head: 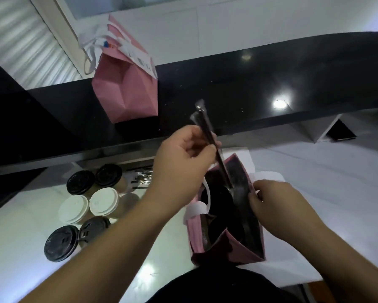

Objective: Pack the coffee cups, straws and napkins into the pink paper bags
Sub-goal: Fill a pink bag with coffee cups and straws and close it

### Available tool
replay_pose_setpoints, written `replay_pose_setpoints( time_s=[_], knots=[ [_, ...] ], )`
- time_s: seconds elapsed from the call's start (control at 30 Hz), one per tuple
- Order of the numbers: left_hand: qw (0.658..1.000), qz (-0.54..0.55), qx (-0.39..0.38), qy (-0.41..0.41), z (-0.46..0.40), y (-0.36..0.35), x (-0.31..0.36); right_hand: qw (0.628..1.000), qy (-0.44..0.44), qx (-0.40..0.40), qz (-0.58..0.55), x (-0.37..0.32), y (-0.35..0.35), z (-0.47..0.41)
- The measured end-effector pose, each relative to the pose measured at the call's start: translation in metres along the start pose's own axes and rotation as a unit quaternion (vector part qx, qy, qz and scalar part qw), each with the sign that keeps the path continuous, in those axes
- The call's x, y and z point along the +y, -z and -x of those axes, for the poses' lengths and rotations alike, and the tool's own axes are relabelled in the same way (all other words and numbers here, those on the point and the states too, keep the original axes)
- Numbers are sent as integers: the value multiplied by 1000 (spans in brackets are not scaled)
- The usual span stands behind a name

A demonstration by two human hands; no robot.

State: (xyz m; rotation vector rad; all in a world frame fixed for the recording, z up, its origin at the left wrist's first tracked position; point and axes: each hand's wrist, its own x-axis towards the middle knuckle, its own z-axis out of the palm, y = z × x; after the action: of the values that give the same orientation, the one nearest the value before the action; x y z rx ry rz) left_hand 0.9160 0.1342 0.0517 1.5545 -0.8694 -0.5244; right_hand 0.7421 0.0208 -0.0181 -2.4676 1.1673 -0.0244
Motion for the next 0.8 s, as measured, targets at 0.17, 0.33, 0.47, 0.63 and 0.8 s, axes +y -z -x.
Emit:
replay_pose_setpoints(
  time_s=[0.17, 0.33, 0.47, 0.63, 0.8],
  knots=[
    [979, -165, -67, 103, -2, -41, -36, 1000, 11, 10, -12, 6, 6, 0],
    [933, -308, -121, 142, 0, -65, -54, 1000, -3, -1, -28, 6, 5, 3],
    [908, -343, -178, 159, 0, -68, -50, 1000, 3, -4, -22, 6, 7, 4],
    [944, -277, -116, 133, 0, -44, -31, 999, 4, -24, -26, 9, 9, 3],
    [956, -289, -14, 44, 18, 2, -9, 999, 20, -19, -20, 10, 11, 4]
  ],
)
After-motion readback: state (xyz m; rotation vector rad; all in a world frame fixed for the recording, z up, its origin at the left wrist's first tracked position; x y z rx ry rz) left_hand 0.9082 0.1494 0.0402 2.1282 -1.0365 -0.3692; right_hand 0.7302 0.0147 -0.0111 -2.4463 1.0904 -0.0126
